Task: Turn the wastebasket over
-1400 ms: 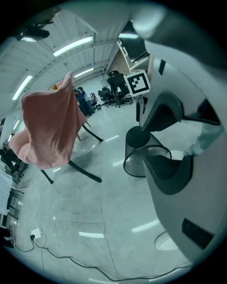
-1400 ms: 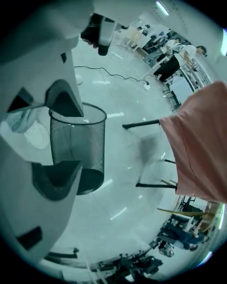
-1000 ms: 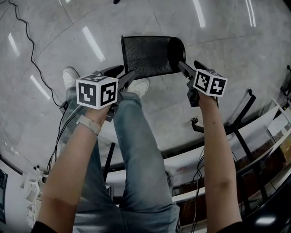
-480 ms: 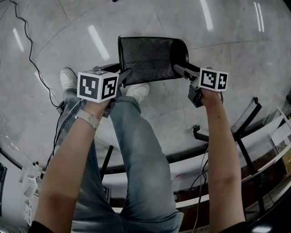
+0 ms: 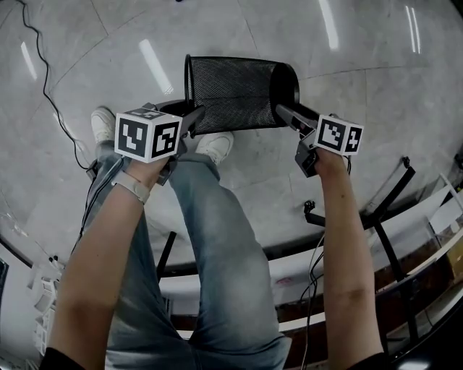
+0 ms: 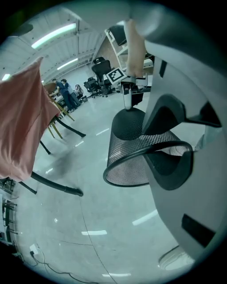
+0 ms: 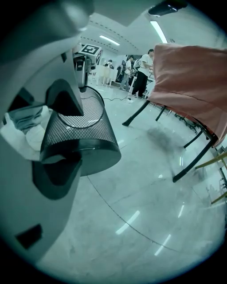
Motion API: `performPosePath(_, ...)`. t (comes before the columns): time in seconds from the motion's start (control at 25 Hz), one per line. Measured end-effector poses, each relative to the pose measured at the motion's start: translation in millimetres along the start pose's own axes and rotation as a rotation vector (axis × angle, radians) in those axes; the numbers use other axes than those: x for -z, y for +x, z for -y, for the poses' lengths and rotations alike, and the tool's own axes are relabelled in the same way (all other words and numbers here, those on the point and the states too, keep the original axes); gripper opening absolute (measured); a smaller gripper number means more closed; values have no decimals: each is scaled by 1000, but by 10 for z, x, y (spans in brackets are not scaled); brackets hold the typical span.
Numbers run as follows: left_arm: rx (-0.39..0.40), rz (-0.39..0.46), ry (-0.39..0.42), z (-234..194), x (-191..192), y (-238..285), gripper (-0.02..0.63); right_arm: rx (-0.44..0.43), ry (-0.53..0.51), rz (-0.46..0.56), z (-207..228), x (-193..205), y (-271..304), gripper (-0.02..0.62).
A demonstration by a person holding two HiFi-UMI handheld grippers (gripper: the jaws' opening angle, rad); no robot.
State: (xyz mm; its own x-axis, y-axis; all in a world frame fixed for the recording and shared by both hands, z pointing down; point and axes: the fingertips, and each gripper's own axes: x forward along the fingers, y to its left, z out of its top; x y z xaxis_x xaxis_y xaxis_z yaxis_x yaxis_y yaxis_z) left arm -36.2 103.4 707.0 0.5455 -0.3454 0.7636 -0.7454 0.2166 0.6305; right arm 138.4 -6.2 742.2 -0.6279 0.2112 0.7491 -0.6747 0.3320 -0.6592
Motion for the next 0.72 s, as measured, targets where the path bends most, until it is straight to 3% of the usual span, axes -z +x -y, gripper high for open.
performPosePath(0.32,91,3,59,297,-265,215,118,98,-15,142,33,-251,-688,275)
performPosePath(0.72,210,21,-3,388,-383,470,134,254,-183,234,-177,-546,-1130,261)
